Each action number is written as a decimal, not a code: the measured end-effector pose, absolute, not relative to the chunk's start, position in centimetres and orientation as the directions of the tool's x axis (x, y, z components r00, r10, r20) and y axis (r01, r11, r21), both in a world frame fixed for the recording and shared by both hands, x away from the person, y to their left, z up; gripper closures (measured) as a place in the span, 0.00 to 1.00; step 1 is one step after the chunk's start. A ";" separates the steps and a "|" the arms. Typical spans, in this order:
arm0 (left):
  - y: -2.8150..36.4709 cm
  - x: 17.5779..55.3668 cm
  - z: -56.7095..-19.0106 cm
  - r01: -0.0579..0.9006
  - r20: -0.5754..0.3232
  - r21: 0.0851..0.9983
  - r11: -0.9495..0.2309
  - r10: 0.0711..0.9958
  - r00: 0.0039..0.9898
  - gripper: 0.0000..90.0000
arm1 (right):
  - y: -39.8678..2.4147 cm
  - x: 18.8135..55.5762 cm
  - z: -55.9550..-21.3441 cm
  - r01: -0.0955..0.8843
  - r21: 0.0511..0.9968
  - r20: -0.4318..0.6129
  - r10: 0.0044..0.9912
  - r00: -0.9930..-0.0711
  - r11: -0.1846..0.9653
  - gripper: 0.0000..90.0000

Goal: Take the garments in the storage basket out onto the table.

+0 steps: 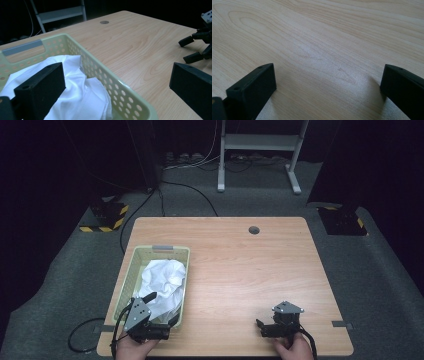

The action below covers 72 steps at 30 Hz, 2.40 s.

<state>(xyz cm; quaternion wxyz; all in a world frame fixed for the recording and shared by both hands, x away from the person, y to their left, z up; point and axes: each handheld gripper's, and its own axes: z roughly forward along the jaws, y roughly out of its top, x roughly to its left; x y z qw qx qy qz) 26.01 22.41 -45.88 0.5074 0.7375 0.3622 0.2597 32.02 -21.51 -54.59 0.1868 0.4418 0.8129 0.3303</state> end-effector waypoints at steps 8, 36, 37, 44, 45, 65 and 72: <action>23.7 26.0 -45.8 0.268 0.020 0.941 -0.205 0.826 0.563 0.00 | -21.5 32.0 -54.6 0.596 0.702 -0.011 0.842 -0.539 0.391 0.00; 24.5 26.7 -44.9 0.320 -0.029 0.935 -0.153 0.867 0.498 0.00 | -21.5 32.0 -54.6 0.596 0.701 -0.011 0.842 -0.539 0.391 0.00; 24.5 26.9 -44.8 0.325 -0.028 0.933 -0.155 0.868 0.495 0.00 | -21.5 32.0 -54.6 0.595 0.702 -0.012 0.842 -0.540 0.391 0.00; 24.4 28.5 -44.6 0.401 -0.059 0.902 -0.162 0.872 0.486 0.00 | -21.5 32.0 -54.6 0.595 0.702 -0.013 0.842 -0.540 0.392 0.00; 24.5 29.2 -44.6 0.435 -0.087 0.888 -0.149 0.874 0.477 0.00 | -21.5 32.0 -54.6 0.596 0.701 -0.012 0.842 -0.539 0.392 0.00; 25.0 34.6 -44.7 0.587 -0.107 0.789 -0.183 0.899 0.425 0.02 | -21.5 32.0 -54.6 0.597 0.701 -0.009 0.843 -0.539 0.390 0.00; 25.0 36.5 -44.7 0.627 -0.109 0.753 -0.200 0.902 0.418 0.01 | -21.5 32.0 -54.6 0.597 0.701 -0.009 0.842 -0.539 0.390 0.00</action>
